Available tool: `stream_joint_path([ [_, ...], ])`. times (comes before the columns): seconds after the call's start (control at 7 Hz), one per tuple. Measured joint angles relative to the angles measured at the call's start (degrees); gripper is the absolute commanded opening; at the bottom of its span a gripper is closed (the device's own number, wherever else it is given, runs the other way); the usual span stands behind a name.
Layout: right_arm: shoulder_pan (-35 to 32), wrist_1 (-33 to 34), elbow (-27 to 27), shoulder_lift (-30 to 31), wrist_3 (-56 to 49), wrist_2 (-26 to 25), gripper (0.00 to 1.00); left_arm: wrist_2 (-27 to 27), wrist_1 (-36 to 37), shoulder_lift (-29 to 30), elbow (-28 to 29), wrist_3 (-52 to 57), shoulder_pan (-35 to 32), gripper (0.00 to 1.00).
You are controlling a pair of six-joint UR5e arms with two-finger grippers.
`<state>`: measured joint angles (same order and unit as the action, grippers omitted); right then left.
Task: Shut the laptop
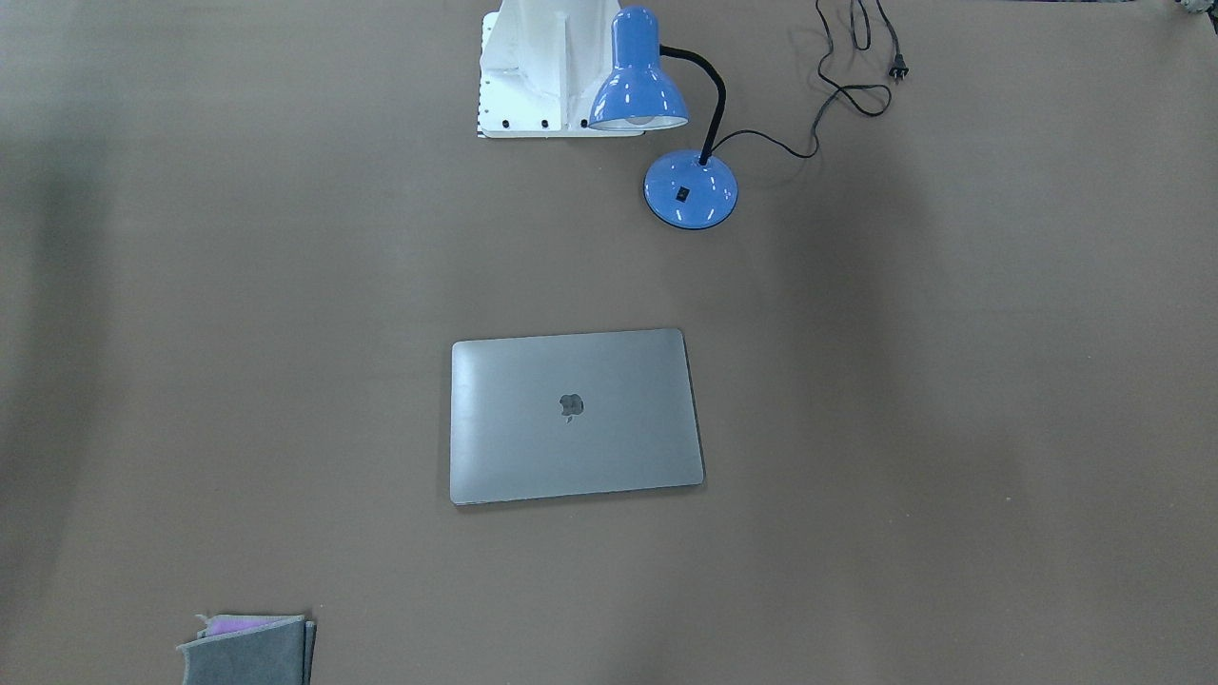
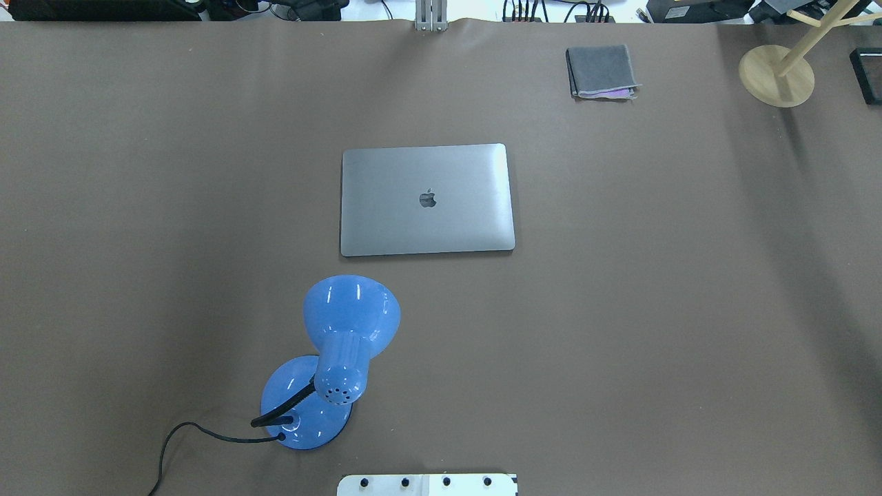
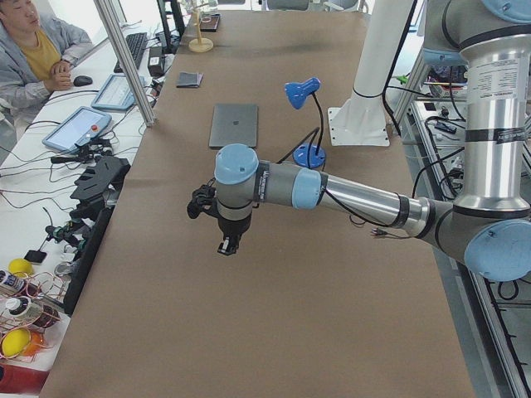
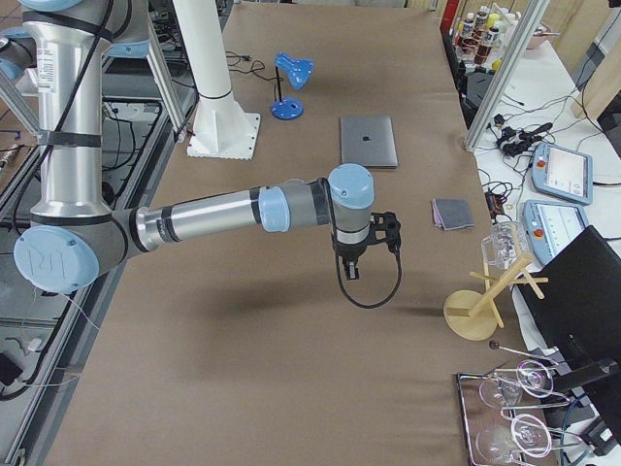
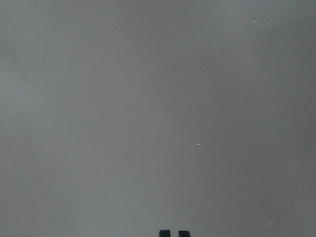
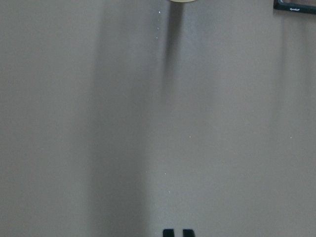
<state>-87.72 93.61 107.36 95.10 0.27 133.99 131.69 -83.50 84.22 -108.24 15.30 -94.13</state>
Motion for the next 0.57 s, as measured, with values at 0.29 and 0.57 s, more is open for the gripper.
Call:
stream_joint_path([
  [0.29,-0.5,1.2,0.0,0.9,-2.2,-1.7,1.0,-0.1,1.9,-1.1,0.1,0.0,-1.3,0.98],
  [0.57,-0.6,1.8,-0.2,1.4,-3.2,-2.1,1.0,0.2,3.3,-1.0,-0.3,-2.7,-1.6,0.98],
])
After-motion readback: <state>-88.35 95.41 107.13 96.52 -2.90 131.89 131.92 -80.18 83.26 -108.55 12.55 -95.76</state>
